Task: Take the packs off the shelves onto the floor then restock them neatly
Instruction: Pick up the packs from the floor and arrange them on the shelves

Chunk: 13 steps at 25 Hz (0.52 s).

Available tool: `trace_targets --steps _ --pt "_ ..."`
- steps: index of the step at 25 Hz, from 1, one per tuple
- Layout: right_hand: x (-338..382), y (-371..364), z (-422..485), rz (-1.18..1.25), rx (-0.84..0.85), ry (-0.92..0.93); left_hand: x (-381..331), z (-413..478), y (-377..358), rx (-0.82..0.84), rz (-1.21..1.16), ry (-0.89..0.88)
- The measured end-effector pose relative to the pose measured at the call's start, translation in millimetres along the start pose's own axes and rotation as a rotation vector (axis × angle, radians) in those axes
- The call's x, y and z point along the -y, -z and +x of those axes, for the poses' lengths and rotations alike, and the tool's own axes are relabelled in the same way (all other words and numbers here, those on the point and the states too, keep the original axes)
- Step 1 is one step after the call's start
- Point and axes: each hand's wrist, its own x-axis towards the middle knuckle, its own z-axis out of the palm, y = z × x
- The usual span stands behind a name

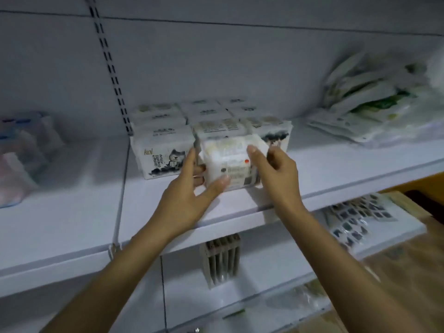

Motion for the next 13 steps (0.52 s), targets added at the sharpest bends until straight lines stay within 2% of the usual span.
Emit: trace_targets --steps 3,6,11,13 --pt "-12 18 -4 0.188 0.123 0.13 -17 0 -22 -0.245 -0.3 0.119" --pt "-20 30 -11 0.265 0.199 0.241 -29 -7 -41 -0.362 -0.281 0.14" --pt "-36 31 -19 0.093 0.257 0.464 -38 4 -37 -0.326 -0.268 0.356" --pt "-26 37 -16 0.192 0.29 0.338 -44 0 -41 -0.336 -0.299 0.314"
